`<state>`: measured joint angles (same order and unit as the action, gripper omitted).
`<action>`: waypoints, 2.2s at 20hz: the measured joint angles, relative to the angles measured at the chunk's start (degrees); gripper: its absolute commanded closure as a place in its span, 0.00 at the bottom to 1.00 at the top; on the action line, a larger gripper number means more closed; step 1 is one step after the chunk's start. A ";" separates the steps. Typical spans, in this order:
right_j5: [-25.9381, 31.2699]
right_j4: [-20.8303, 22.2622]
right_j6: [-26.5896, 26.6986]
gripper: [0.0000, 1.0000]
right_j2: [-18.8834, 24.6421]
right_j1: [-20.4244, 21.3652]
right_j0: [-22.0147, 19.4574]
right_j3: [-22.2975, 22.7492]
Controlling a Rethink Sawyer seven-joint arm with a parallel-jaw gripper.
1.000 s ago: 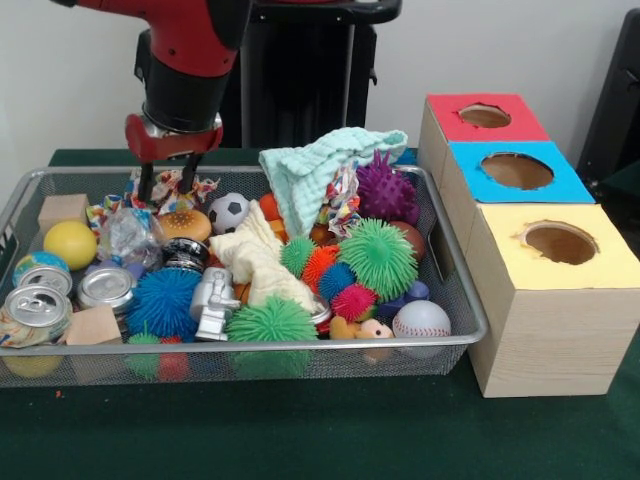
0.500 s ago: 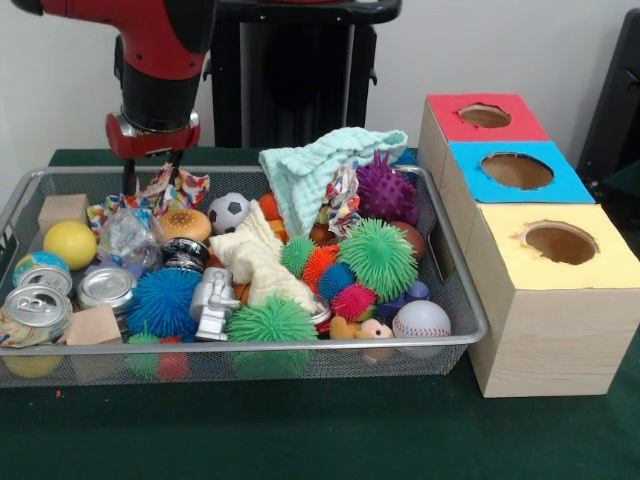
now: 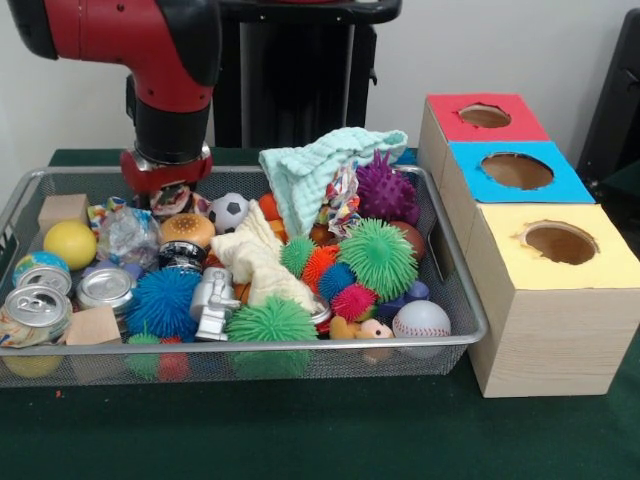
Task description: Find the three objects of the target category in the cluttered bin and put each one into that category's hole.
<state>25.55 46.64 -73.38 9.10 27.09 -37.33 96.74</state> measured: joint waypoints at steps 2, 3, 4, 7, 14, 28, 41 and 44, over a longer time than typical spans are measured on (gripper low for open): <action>-0.60 0.27 0.00 0.00 0.01 -0.18 0.00 0.01; -0.85 0.42 0.00 0.00 0.01 -0.24 -0.01 0.02; -1.09 0.76 0.00 0.00 0.02 -0.25 0.00 0.03; -1.12 1.32 0.00 0.00 0.08 -0.24 0.12 0.02; -1.13 3.57 0.00 0.00 0.07 -0.01 1.24 0.01; 9.73 -6.05 0.00 0.00 1.10 4.99 1.48 1.84; 11.43 -8.80 0.00 0.00 3.44 5.48 0.42 2.17; 11.42 -8.89 0.00 0.00 4.04 5.48 -0.05 2.74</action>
<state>36.96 37.74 -73.38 13.15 32.57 -37.38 99.48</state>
